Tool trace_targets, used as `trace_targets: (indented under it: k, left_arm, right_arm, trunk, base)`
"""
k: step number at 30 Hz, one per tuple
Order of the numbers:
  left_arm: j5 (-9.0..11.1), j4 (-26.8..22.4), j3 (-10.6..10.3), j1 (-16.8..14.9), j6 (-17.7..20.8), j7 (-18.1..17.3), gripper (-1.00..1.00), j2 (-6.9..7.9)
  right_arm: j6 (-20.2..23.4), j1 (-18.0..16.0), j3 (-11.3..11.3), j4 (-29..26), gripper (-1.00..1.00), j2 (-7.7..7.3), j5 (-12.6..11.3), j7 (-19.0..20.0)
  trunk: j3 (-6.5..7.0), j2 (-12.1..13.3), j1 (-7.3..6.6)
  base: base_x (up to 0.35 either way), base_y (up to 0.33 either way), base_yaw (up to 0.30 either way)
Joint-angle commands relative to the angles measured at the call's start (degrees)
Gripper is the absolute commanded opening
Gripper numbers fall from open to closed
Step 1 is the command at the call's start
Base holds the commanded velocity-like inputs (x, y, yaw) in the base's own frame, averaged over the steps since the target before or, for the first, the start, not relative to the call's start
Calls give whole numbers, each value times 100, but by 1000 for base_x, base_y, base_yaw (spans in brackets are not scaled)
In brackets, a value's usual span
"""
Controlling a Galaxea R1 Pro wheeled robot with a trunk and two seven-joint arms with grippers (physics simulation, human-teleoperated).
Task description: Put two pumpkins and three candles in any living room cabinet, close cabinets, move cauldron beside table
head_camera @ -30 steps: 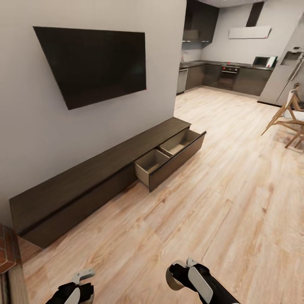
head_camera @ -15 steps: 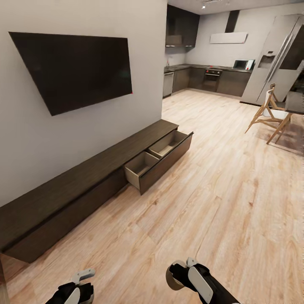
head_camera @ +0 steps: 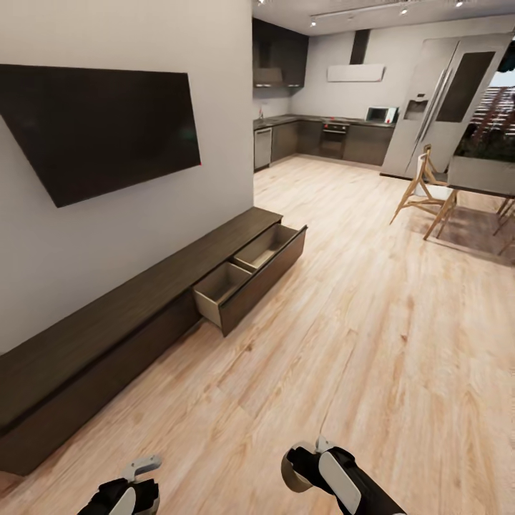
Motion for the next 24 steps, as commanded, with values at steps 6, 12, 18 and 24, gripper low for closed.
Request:
trace_targets:
  k: [6,12,18,24]
  left_arm:
    - [58,-13,-36,-2,11,58,-100,11]
    - [58,-13,-34,-2,12,58,-100,11]
    - [58,-13,-36,-2,11,58,-100,10]
    - [58,-13,-39,-2,11,58,-100,9]
  right_arm:
    - [6,-4,26,-9,-100,-3,-58,-47]
    - [6,-4,25,-9,-100,-2,-59,-47]
    - [6,-4,26,-9,-100,-2,-59,-47]
    - [6,-4,19,142,-100,0,-101,-40]
  trunk:
    - [40,-5,1]
    - [87,-5,1]
    - [134,-5,1]
    - [181,-5,1]
  base:
    - [0,0,-191]
    - [0,0,-191]
    - [0,0,-190]
    - [0,0,-189]
